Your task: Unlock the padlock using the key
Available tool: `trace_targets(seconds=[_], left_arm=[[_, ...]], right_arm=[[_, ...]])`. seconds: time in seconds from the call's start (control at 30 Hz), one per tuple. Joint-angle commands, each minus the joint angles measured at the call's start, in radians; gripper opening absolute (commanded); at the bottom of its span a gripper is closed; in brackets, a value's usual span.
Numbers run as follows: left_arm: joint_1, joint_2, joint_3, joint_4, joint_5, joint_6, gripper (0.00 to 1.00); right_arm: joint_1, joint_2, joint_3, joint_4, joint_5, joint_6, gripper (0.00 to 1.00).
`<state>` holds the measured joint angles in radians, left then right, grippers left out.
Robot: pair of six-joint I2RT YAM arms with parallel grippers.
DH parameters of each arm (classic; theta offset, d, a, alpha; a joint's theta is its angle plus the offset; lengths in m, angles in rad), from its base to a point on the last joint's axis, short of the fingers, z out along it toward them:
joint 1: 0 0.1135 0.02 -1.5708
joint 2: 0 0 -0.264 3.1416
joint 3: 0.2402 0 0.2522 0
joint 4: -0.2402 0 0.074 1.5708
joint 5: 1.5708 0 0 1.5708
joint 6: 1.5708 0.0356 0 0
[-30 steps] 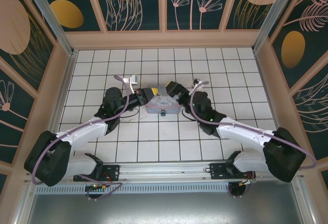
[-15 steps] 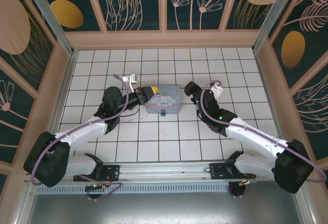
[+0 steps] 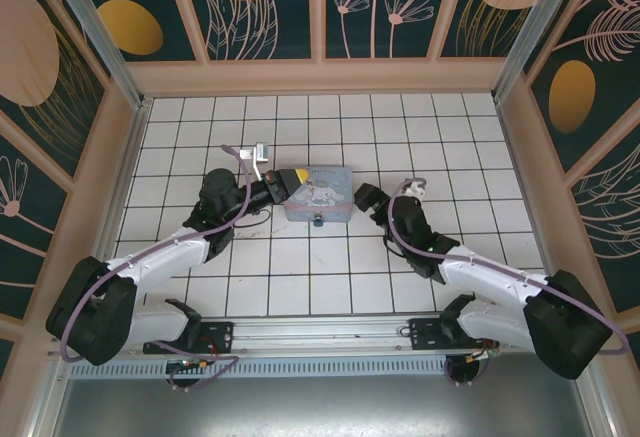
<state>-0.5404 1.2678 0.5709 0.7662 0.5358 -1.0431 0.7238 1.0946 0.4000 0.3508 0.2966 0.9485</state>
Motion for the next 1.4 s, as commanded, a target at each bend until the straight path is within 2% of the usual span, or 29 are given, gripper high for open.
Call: trace_targets(seconds=[0.0,0.13,0.23,0.47,0.53,0.63,0.8,1.37], left_arm=[[0.003,-0.013,0.021,0.037,0.014,0.021,0.0],[0.004,-0.01,0.015,0.049,0.019,0.016,0.0],[0.004,-0.011,0.013,0.053,0.022,0.014,0.0],[0.004,-0.016,-0.004,0.086,0.022,-0.028,0.0],[0.003,-0.015,-0.008,0.096,0.027,-0.045,0.0],[0.004,-0.015,-0.016,0.111,0.029,-0.066,0.0],[0.003,-0.013,-0.017,0.126,0.033,-0.086,0.0],[0.004,-0.021,-0.028,0.125,0.031,-0.088,0.0]], right_arm=[[0.027,-0.001,-0.003,0.247,-0.097,0.019,0.99],[0.066,0.043,0.015,0.363,-0.145,0.046,0.99],[0.089,0.082,0.024,0.485,-0.19,0.06,0.92],[0.137,0.15,0.071,0.62,-0.214,0.051,0.63],[0.141,0.164,0.075,0.646,-0.223,0.055,0.58],[0.144,0.183,0.077,0.677,-0.231,0.065,0.56],[0.154,0.221,0.099,0.711,-0.249,0.066,0.46],[0.18,0.306,0.162,0.749,-0.274,0.068,0.32]])
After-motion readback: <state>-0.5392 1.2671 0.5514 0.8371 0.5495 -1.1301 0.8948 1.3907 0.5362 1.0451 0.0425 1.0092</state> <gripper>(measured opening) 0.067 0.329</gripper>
